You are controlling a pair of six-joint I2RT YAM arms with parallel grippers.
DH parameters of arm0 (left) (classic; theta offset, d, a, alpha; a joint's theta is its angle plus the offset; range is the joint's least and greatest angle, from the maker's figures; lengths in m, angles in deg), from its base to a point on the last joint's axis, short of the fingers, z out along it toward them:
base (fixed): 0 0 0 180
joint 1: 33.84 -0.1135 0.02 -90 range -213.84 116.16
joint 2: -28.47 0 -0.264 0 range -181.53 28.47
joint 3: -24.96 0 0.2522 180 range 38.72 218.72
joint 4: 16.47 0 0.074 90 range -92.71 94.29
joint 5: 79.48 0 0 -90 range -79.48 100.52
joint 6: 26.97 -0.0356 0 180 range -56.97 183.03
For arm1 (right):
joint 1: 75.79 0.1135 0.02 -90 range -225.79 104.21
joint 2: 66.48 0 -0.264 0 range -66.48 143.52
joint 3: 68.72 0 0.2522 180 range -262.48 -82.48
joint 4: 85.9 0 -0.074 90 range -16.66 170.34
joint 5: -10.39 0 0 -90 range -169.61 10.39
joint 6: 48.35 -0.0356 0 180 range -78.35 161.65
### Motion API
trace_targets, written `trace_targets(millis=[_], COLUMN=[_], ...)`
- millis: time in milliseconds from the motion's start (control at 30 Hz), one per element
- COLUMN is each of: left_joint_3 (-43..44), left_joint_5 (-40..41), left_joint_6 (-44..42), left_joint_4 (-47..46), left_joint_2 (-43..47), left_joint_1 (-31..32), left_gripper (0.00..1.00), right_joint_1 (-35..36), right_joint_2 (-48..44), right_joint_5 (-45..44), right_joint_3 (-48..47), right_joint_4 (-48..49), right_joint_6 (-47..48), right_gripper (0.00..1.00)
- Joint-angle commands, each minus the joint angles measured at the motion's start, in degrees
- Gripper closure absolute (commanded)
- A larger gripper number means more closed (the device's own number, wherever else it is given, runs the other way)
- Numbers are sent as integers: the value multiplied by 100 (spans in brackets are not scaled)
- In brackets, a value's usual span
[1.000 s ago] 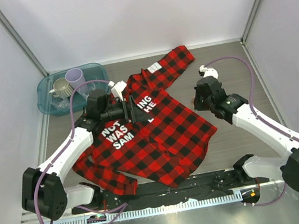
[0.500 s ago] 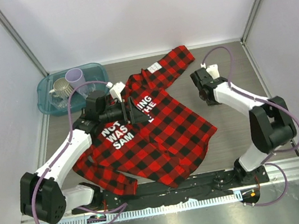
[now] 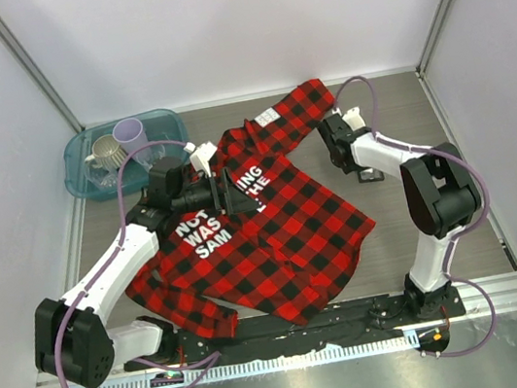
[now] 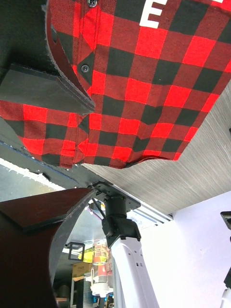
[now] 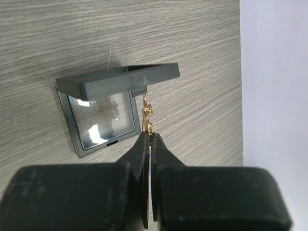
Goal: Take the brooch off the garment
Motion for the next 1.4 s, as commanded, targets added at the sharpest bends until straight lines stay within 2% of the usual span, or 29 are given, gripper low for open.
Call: trace_targets(millis=[0,567,867,967,1200,1367], left_joint_3=[149,140,140,149,140,149], left_joint_5=[-173,-243,-261,-261,-261,-261], left_joint_6=[-7,-25,-42,-42,-42,-51], left_joint_4=[-166,-184,-184,-184,-184,-184], left_joint_2=[62,36,71,62,62,45], left_joint_1=[14,14,14,14,14,14], left_gripper=[33,34,34,34,34,34], right_joint_1=[-15,-15,2,-7,72,116], right_joint_2=[202,555,643,660,651,599], right_joint_5=[-376,-384,-402,-358,-42,46], right_joint_3=[-340,-367,-420,-446,-490,-516], right_joint_4=[259,461,409,409,347,259], right_joint_6=[185,282,317,308,317,300], right_gripper=[99,99,96,93,77,72])
